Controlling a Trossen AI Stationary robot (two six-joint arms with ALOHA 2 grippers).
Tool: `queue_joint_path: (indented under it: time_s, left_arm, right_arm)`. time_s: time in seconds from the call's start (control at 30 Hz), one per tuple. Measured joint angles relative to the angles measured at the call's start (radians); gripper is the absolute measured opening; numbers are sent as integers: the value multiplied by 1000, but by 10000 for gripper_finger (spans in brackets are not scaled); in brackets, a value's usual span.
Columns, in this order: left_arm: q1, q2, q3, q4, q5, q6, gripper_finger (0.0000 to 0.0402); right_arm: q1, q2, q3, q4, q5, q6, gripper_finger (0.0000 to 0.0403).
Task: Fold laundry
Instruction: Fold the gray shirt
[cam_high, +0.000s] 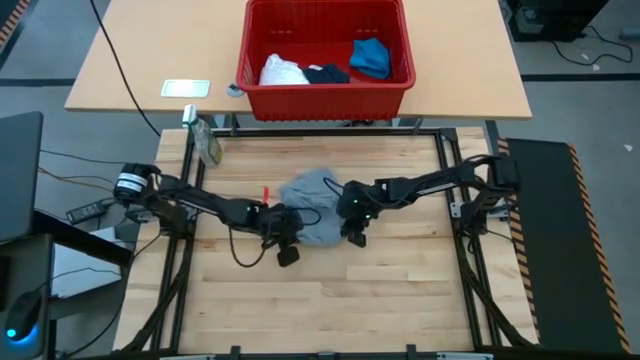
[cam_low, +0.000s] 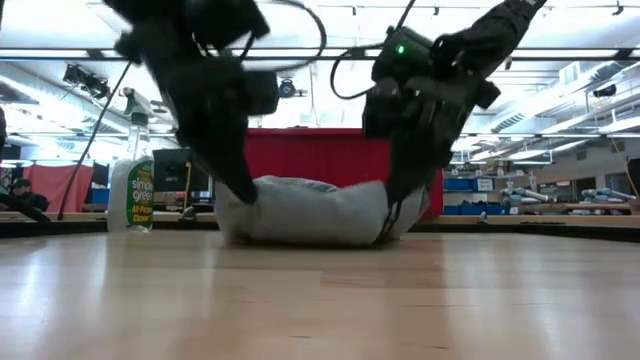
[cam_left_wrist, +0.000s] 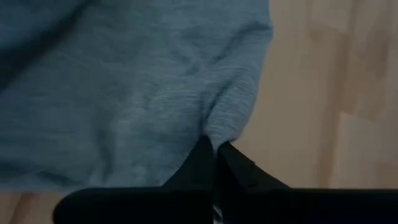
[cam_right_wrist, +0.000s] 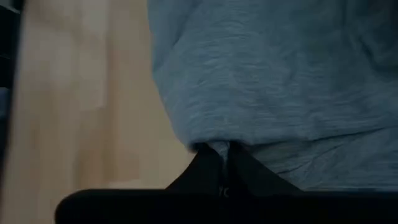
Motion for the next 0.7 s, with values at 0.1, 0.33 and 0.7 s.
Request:
queue_joint_path:
  time_s: [0.1,0.33,0.7]
  left_arm:
    - [-19,-33,49,-88,-2,-4,2]
    - [-21,-99,81,-150,-6,-40,1]
    - [-16,-133,82,-231,-26,-172,0]
  right_arm:
    - [0,-47,0,-9,-22,37,12]
    - [-21,-97,0,-7,-47,82,12]
    - [-68,-99,0,5,-76,169,12]
